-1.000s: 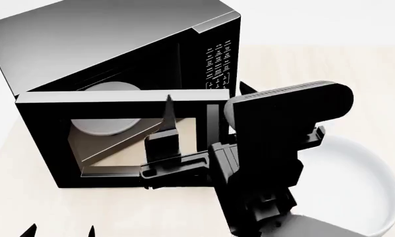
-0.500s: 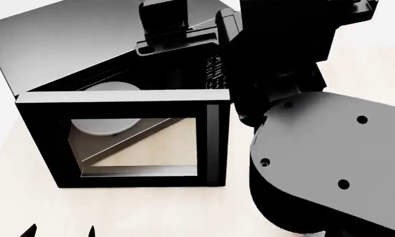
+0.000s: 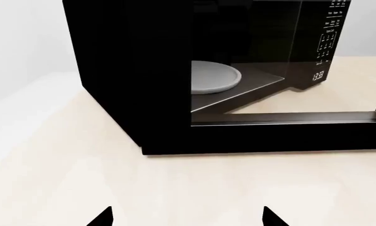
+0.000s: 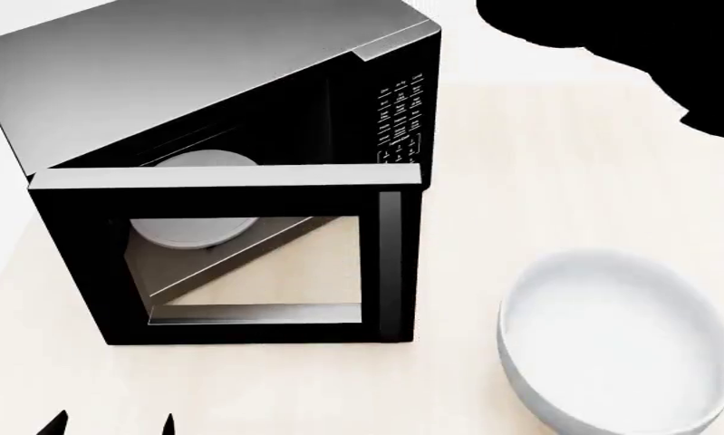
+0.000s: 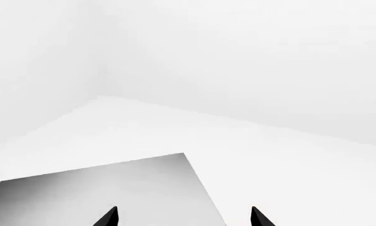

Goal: Open the microwave.

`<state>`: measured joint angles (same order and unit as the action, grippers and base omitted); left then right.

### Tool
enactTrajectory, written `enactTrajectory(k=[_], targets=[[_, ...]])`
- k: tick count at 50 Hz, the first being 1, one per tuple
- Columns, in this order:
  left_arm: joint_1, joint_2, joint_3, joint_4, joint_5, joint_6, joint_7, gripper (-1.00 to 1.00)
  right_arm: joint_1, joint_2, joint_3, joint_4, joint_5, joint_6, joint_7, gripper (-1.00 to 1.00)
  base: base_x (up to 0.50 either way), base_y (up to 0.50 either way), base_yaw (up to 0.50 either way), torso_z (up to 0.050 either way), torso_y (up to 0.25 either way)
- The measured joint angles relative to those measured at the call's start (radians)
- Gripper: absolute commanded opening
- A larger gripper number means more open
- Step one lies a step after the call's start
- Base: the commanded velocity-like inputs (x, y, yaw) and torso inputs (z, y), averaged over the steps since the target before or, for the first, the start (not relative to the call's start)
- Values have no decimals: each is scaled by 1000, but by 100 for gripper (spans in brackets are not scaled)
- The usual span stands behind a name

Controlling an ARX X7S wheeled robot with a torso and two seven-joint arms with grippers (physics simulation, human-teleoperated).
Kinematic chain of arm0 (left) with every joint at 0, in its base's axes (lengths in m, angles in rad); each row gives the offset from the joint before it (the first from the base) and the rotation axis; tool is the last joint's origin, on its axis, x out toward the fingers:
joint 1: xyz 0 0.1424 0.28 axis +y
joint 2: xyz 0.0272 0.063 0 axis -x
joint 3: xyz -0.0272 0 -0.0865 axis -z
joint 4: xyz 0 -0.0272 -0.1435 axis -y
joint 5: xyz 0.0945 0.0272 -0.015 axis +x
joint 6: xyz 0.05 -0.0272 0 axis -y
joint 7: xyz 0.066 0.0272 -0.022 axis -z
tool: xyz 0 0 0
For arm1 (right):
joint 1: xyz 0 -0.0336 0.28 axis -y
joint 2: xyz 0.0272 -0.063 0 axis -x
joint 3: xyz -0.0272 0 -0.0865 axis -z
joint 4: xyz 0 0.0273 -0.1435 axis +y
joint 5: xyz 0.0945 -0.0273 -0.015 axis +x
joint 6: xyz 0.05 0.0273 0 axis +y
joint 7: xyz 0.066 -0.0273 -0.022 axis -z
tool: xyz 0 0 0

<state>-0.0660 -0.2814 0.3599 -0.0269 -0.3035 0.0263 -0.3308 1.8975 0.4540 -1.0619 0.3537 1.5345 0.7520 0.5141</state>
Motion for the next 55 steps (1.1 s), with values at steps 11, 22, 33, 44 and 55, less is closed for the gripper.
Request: enactTrajectory(k=[11,22,33,44,55], targets=[[-1,-2,3,-1,-2,1,-2,100,113,-104,-39,279,36,148,-103,100,0,0,0,0,0],[-1,-4,6,0,-3,3,-5,100,186,-197,-83,510,25,229,-216,100,0,0,0,0,0],[-2,-6,8,-1,-6,4,-7,100,221,-292,-145,713,-29,253,-354,100,0,0,0,0,0],[-3,-8,11,-2,-8,5,-10,100,219,-371,-192,871,-89,251,-478,100,0,0,0,0,0],[-4,-10,14,-2,-8,7,-13,100,181,-399,-171,927,-133,243,-515,100,0,0,0,0,0]])
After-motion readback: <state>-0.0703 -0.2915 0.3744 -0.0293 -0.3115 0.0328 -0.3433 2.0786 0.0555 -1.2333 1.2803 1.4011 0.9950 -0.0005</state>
